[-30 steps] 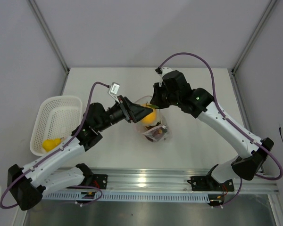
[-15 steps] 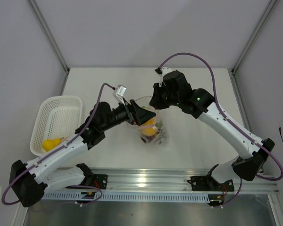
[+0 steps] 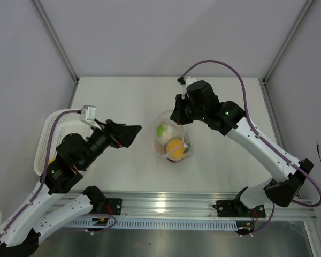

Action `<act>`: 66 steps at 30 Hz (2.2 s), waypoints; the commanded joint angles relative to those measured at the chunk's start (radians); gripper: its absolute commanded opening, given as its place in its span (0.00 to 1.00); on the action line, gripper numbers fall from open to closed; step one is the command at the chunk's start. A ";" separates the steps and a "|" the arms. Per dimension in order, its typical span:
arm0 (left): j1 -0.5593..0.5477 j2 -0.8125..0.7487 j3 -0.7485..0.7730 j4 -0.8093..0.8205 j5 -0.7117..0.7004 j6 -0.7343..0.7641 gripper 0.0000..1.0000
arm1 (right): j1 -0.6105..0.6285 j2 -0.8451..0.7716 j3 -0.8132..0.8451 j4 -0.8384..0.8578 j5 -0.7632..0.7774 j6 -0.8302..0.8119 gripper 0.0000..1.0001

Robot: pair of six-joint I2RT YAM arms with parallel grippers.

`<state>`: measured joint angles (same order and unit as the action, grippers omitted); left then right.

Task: Place the food in the zip-top bag and seal the zipper
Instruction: Place the fake fruit in the zipper food storage bag, then pick up the fake fruit from the bin.

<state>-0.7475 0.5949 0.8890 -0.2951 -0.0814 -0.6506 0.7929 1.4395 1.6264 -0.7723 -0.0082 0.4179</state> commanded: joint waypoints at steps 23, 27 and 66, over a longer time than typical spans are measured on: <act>0.823 0.282 0.059 -0.657 -0.133 -0.066 1.00 | -0.011 -0.048 -0.034 0.054 -0.022 -0.045 0.00; 0.919 0.374 0.070 -0.717 -0.155 -0.110 1.00 | -0.012 -0.050 -0.039 0.053 -0.024 -0.050 0.00; 1.209 0.707 -0.101 -0.573 -0.250 -0.288 0.97 | -0.021 -0.048 -0.059 0.079 -0.068 -0.059 0.00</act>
<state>0.4294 1.2747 0.7975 -0.8936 -0.3748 -0.9348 0.7750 1.4208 1.5681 -0.7357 -0.0647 0.3630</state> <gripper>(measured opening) 0.980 0.002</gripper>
